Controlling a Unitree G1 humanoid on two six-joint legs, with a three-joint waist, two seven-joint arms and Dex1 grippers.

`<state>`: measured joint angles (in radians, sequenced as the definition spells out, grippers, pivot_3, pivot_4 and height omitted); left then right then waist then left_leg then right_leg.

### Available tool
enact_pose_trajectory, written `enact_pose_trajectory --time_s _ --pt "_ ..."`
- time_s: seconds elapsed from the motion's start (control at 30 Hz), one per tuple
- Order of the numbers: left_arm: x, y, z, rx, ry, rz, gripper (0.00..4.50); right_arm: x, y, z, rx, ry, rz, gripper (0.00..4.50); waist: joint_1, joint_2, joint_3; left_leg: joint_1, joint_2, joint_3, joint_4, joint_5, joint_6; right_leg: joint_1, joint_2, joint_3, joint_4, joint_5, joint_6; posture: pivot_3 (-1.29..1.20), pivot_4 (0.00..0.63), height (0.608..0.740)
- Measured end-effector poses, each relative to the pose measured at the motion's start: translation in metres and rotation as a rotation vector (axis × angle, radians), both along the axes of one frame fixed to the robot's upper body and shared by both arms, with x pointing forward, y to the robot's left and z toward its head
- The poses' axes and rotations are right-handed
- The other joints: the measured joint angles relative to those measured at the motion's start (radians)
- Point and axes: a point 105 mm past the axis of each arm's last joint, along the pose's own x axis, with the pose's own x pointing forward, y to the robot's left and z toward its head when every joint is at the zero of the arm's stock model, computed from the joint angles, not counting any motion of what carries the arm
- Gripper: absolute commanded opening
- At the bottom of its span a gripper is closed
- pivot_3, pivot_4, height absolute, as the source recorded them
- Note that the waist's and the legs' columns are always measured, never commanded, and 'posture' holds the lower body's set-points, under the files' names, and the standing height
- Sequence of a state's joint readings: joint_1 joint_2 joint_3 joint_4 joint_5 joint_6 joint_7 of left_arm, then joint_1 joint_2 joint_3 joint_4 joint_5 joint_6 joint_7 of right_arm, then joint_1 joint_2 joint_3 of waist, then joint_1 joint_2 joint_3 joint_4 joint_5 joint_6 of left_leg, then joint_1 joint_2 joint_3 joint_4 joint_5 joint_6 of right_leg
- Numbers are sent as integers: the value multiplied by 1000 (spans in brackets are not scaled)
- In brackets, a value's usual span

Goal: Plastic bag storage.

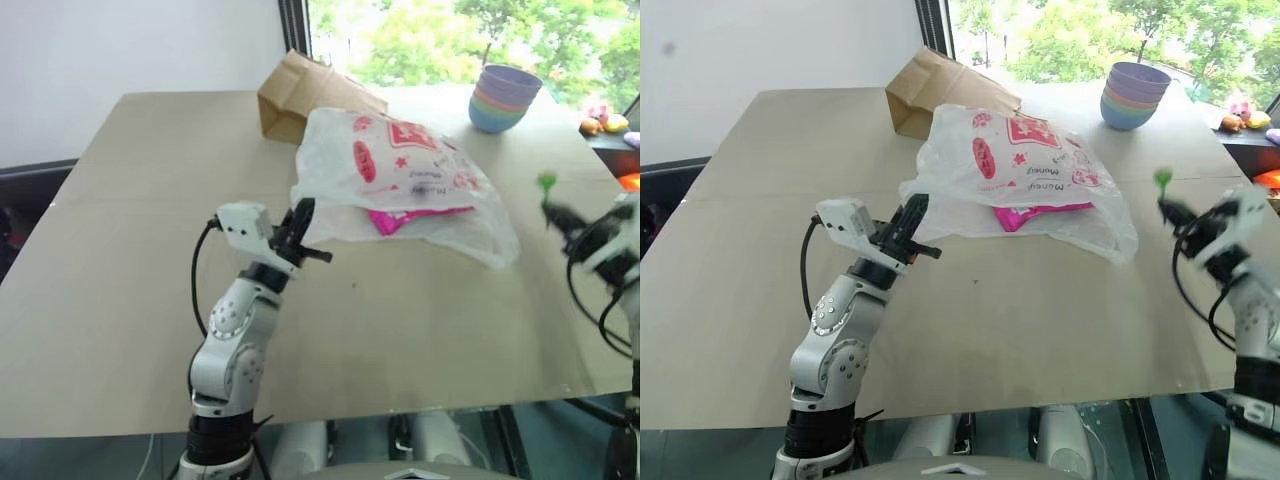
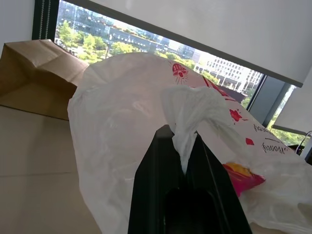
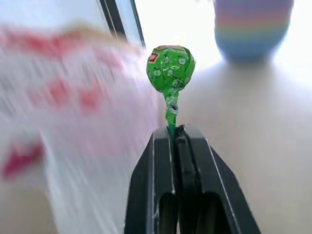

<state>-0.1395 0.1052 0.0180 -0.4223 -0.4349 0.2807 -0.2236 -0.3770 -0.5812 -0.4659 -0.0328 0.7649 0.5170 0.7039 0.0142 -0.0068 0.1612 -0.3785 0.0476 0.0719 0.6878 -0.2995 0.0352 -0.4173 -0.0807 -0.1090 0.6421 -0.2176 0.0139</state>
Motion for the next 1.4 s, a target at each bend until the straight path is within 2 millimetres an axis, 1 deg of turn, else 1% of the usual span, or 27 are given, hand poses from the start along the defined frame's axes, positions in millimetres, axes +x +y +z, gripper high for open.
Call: enact_pose_trajectory --time_s 0.03,0.07,0.1,0.13,0.17,0.2,0.33,0.43,0.5,0.53,0.57,0.6,0.63,0.67,0.7,0.77,0.8,0.83,0.87,0.9,0.97,1.03,1.1,1.23,1.3,1.33,1.4 --pt "1 -1 -1 -1 4 -1 0 -9 23 13 -21 -37 108 44 1 0 0 -1 0 -1 0 0 0 0 0 0 0 0 0 0 150 740" --pt "2 -2 -1 -2 5 -6 0 -21 54 17 -61 -50 256 44 2 -1 -1 -2 1 -3 -1 0 0 0 0 -1 -1 0 0 0 150 740" --pt "2 -5 0 -4 3 -13 0 -31 78 12 -112 -29 373 44 4 -2 -1 -2 0 -3 0 0 0 0 0 -2 -2 0 0 0 150 740" --pt "3 -5 1 -4 -1 -15 0 -38 93 2 -152 7 456 44 7 -2 -1 -3 -1 -3 0 0 0 0 -1 -3 -2 0 0 0 150 740" --pt "3 -5 2 -6 -5 -14 0 -45 109 -16 -205 61 546 44 9 -2 -1 -3 -3 -2 0 -1 1 0 -4 -4 -3 0 0 0 150 740" --pt "3 -5 3 -7 -7 -13 0 -46 111 -21 -222 79 562 44 9 -2 -1 -3 -4 -2 0 -1 2 0 -5 -3 -3 0 1 0 150 740" --pt "4 -7 8 -15 -27 -1 0 -45 133 -63 -409 138 690 44 3 -3 0 -3 -6 -1 2 -3 6 1 -6 -1 -4 2 4 0 150 740" --pt "2 -10 10 -32 -38 -2 0 -25 146 -78 -502 127 690 44 -3 -3 0 -2 -6 0 2 -2 3 1 -5 -1 -2 2 4 0 150 740" --pt "1 -12 9 -37 -38 -6 0 -8 152 -80 -533 95 634 44 -2 -3 1 -2 -5 0 2 -1 2 1 -4 -1 -2 2 4 0 150 740" --pt "-1 -11 8 -35 -36 -1 0 11 160 -76 -526 67 558 44 -8 -3 1 -1 -5 0 2 -1 2 0 -4 0 -1 2 4 0 150 740" --pt "-1 -10 6 -33 -32 6 0 38 170 -68 -488 57 450 44 -21 -3 3 -1 -5 1 2 0 0 -1 -3 2 0 2 4 0 150 740" --pt "-1 -11 6 -29 -32 4 0 52 174 -58 -470 43 386 44 -22 -2 4 -3 -5 1 2 0 0 -3 -4 2 1 2 4 0 150 740" --pt "-1 -12 4 -34 -28 5 0 69 180 -45 -454 19 313 650 -23 -3 4 -2 -5 1 2 0 0 -3 -4 2 1 2 4 0 150 740" --pt "-2 -13 4 -35 -27 3 0 80 180 -29 -449 -24 250 1058 -18 -3 4 -4 -5 1 2 0 0 -4 -4 1 1 2 4 0 150 740" --pt "-2 -12 4 -35 -27 8 0 84 180 -19 -444 -52 217 1370 -13 -3 4 -4 -5 1 2 0 0 -4 -4 0 1 2 4 0 150 740" --pt "-1 -10 5 -35 -32 14 0 93 180 2 -402 -118 146 2260 -4 -3 4 -5 -5 1 1 0 0 -4 -5 -1 -1 2 4 0 150 740" --pt "-1 -9 5 -31 -35 19 0 93 181 7 -374 -143 129 2781 0 -3 4 -6 -6 2 0 0 0 -4 -5 -1 -2 2 4 0 150 740" --pt "-1 -9 5 -29 -36 21 0 93 183 7 -369 -146 130 3090 0 -3 4 -7 -6 2 0 0 0 -4 -5 -1 -3 2 4 0 150 740" --pt "-1 -9 5 -26 -38 22 0 88 183 3 -369 -147 153 3616 4 -3 4 -9 -6 1 0 0 0 -4 -6 -3 -3 2 4 0 150 740" --pt "-1 -9 6 -24 -39 21 0 82 183 -4 -373 -140 187 3616 5 -3 4 -11 -6 0 0 0 0 -4 -5 -4 -3 2 4 0 150 740" --pt "0 -8 5 -25 -39 22 0 66 178 -30 -407 -83 272 3616 9 -3 4 -14 -6 -2 1 0 0 -5 -6 -6 -4 2 5 0 150 740" --pt "2 -8 4 -27 -31 22 0 43 159 -55 -453 0 342 3616 18 -3 4 -16 -7 -3 2 0 0 -6 -7 -7 -7 3 6 0 150 740" --pt "3 -6 2 -26 -25 29 0 28 150 -62 -465 37 383 3616 13 -2 4 -16 -7 -3 2 0 0 -6 -6 -7 -8 3 6 0 150 740" --pt "4 -11 1 -34 -20 4 0 -22 144 -43 -420 -24 515 3616 6 -2 4 -14 -6 -4 2 0 0 -6 -5 -7 -7 3 6 0 150 740" --pt "5 -11 1 -27 -22 -11 0 -40 132 -22 -366 -36 528 3616 1 -2 4 -13 -7 -7 2 0 1 -6 -5 -4 -5 3 6 0 150 740" --pt "5 -10 0 -22 -20 -10 0 -41 125 -12 -352 -57 505 3616 -1 -2 4 -12 -7 -6 2 0 1 -5 -5 -3 -4 3 6 0 150 740" --pt "6 -9 -2 -17 -16 -10 0 -41 101 13 -303 -94 396 3616 1 -3 5 -10 -7 -6 3 -1 2 -4 -5 -2 -4 3 6 0 150 740"
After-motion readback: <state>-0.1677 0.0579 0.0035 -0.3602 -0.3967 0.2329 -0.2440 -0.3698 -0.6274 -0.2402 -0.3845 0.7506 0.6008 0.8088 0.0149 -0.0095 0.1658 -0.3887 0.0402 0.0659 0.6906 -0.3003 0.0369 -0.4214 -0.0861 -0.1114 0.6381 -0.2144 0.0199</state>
